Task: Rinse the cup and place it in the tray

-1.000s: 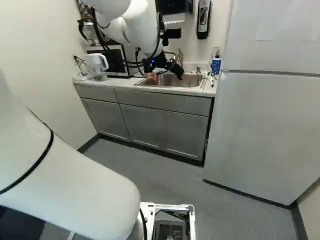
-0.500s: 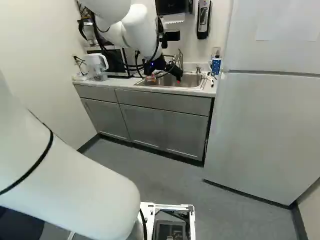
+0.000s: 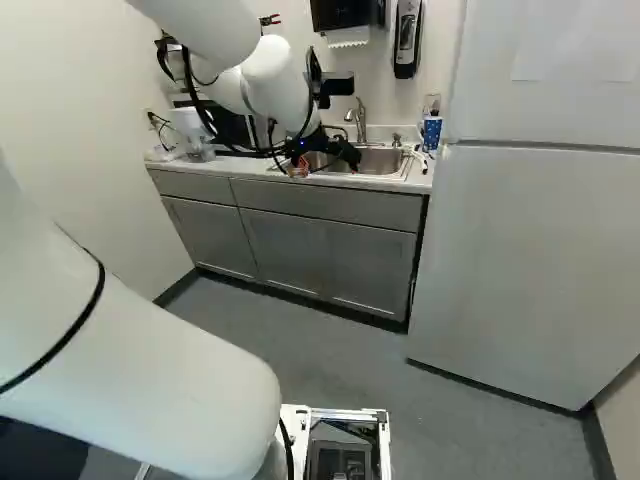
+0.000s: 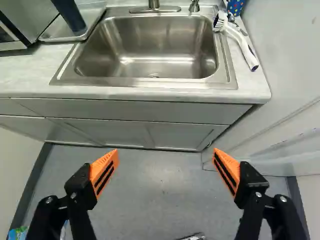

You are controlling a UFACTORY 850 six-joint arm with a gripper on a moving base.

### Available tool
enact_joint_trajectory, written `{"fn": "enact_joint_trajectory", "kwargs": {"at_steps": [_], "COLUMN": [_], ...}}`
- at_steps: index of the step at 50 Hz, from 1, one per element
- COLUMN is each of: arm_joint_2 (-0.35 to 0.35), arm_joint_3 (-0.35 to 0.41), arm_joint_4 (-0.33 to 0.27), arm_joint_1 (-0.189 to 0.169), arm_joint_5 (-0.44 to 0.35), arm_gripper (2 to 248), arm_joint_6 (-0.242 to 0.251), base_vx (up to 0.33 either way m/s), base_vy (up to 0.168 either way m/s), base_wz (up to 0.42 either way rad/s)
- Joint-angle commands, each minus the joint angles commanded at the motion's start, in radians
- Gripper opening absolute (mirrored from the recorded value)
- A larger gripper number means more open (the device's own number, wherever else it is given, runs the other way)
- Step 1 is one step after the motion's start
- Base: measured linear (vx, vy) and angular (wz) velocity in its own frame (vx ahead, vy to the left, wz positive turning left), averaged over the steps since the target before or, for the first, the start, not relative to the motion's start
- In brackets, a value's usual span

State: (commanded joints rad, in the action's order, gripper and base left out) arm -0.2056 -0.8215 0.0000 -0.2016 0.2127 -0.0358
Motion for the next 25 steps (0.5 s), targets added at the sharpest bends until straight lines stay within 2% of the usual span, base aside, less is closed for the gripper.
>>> {"fn": "enact_joint_trajectory", "kwargs": {"at_steps": [25], "arm_joint_2": [-0.014], "arm_joint_3": [0.135], "arm_joint_4": [0.000], "arm_joint_1": [0.037], "arm_joint_5": [-0.200], "arm_gripper": [247], "arm_joint_6": [0.007], "base_vx": [0.000], "base_vy": [0.000], "base_wz": [0.000]}}
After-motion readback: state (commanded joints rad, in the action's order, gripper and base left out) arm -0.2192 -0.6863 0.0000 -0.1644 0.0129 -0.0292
